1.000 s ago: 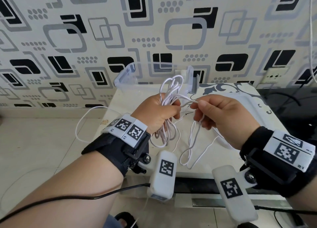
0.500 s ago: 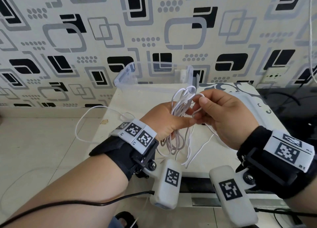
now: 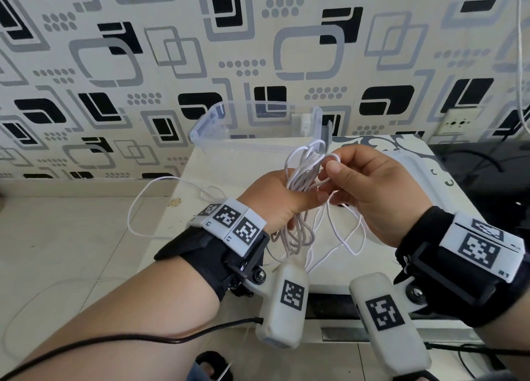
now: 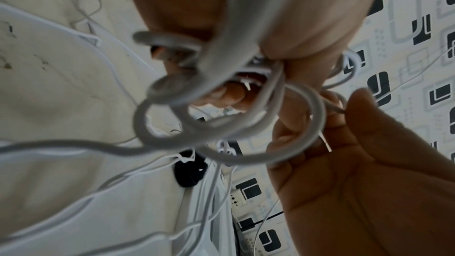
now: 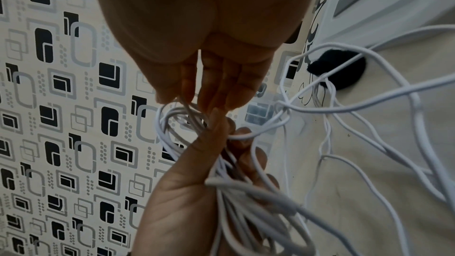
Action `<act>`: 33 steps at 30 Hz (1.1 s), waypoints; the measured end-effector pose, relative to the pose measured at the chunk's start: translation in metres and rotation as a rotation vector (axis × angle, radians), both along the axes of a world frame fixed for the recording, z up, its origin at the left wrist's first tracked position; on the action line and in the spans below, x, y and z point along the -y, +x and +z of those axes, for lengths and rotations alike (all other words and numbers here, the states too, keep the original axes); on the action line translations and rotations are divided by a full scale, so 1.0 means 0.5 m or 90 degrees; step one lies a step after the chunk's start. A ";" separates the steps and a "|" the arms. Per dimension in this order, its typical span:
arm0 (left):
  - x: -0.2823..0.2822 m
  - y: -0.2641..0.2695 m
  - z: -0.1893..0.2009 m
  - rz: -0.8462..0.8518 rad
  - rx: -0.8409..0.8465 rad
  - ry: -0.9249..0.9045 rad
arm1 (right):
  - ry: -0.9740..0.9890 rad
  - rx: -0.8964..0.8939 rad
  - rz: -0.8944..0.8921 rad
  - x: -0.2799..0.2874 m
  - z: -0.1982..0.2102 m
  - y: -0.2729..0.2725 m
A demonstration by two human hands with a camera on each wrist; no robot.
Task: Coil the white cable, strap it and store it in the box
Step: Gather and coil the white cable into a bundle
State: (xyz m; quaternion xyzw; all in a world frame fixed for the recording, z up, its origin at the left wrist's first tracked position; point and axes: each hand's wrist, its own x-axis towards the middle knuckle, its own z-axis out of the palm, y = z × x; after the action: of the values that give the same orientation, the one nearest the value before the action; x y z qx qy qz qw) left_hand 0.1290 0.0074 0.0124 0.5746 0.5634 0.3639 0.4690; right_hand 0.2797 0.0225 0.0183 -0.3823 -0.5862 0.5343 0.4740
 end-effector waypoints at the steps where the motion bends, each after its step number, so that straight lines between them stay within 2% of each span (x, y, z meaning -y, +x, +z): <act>1: 0.000 0.001 0.001 0.003 0.002 0.008 | 0.007 0.024 -0.006 0.001 0.000 0.000; 5: -0.004 -0.001 0.001 0.030 0.013 0.031 | 0.005 0.079 -0.021 0.003 -0.003 0.003; 9: -0.014 -0.007 -0.001 0.104 0.081 0.041 | -0.037 0.119 -0.005 0.005 -0.011 0.004; 12: -0.019 -0.012 -0.001 0.118 0.140 0.053 | -0.062 0.149 0.037 0.002 -0.018 0.004; 16: -0.026 -0.016 -0.007 0.133 0.201 0.072 | 0.008 0.318 0.050 0.004 -0.029 -0.001; 18: -0.028 -0.016 -0.007 0.151 0.252 0.067 | 0.031 0.362 0.025 0.008 -0.032 -0.003; 23: -0.030 -0.018 0.001 0.166 0.399 0.071 | 0.004 0.352 0.008 0.013 -0.028 -0.010; 27: -0.030 -0.019 0.000 0.163 0.424 0.071 | -0.024 0.375 0.041 0.017 -0.028 -0.013; 33: -0.038 -0.025 -0.006 0.125 0.449 0.074 | -0.019 0.471 0.070 0.016 -0.035 -0.008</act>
State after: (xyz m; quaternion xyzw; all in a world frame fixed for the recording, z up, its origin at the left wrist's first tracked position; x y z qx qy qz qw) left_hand 0.1168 0.0262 0.0095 0.3829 0.3982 0.6142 0.5635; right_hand 0.2755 0.0143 0.0008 -0.5246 -0.7296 0.3930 0.1952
